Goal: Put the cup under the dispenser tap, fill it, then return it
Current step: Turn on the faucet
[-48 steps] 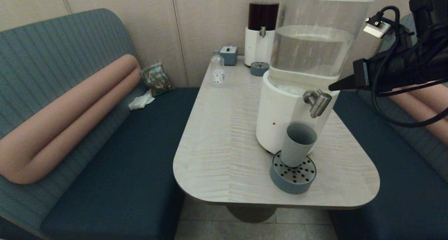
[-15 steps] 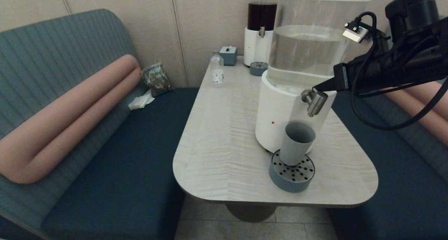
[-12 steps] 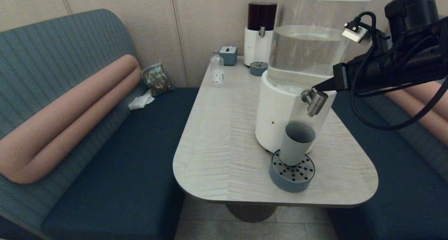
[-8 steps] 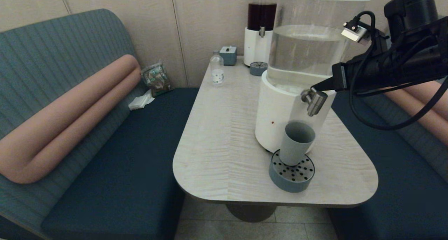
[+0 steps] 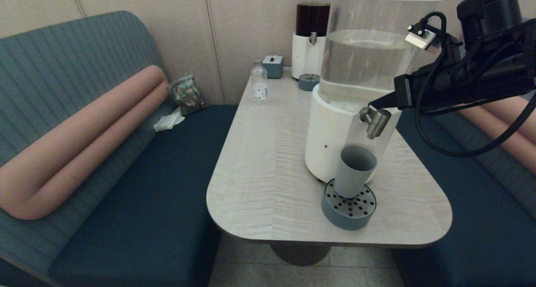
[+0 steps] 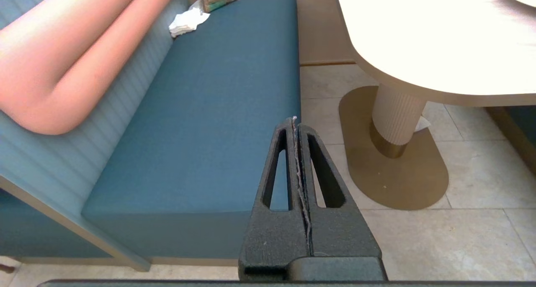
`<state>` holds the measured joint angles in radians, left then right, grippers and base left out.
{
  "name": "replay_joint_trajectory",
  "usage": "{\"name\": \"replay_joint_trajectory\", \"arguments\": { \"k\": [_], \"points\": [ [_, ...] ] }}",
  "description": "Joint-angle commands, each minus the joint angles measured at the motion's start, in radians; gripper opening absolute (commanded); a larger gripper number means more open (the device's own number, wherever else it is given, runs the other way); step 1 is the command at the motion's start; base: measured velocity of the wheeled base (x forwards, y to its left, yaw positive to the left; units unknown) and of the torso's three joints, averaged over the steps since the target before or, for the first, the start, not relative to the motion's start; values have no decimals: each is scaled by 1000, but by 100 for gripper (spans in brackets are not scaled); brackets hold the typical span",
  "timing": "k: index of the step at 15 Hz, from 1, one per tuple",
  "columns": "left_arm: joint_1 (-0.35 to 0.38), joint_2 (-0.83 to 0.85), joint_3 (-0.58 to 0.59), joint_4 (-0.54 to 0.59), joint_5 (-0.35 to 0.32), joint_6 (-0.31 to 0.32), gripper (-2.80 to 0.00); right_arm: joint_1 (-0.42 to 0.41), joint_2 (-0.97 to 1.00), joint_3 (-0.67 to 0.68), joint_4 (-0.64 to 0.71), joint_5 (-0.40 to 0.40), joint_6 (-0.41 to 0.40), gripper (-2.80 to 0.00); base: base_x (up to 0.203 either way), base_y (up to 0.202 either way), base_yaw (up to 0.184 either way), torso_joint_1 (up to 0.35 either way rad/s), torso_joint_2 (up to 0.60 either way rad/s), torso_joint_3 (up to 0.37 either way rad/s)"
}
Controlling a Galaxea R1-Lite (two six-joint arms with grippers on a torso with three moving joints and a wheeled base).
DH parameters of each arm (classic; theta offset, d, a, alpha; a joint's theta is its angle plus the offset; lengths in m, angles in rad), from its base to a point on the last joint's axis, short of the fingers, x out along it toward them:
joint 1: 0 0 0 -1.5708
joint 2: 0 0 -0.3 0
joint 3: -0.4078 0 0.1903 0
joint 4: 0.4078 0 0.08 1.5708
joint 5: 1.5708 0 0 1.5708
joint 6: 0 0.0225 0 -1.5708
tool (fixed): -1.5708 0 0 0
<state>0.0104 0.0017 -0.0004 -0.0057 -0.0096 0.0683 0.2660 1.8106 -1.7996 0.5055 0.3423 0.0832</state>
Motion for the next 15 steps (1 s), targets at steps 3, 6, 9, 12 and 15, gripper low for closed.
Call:
{"name": "replay_joint_trajectory", "arguments": {
  "k": [3, 6, 9, 12, 15],
  "points": [
    [0, 0, 0, 0, -1, 1, -280, 16, -1, 2, 7, 3, 1, -280, 0, 0, 0, 0, 0, 0],
    [0, 0, 0, 0, -1, 1, -280, 21, -2, 2, 7, 3, 0, -280, 0, 0, 0, 0, 0, 0],
    [0, 0, 0, 0, 0, 0, -280, 19, -7, 2, 10, 3, 0, -280, 0, 0, 0, 0, 0, 0],
    [0, 0, 0, 0, -1, 1, -280, 32, -17, 5, 15, 3, 0, -280, 0, 0, 0, 0, 0, 0],
    [0, 0, 0, 0, -1, 0, -280, 44, -17, 11, 13, 3, 2, -280, 0, 0, 0, 0, 0, 0]
  ]
}}
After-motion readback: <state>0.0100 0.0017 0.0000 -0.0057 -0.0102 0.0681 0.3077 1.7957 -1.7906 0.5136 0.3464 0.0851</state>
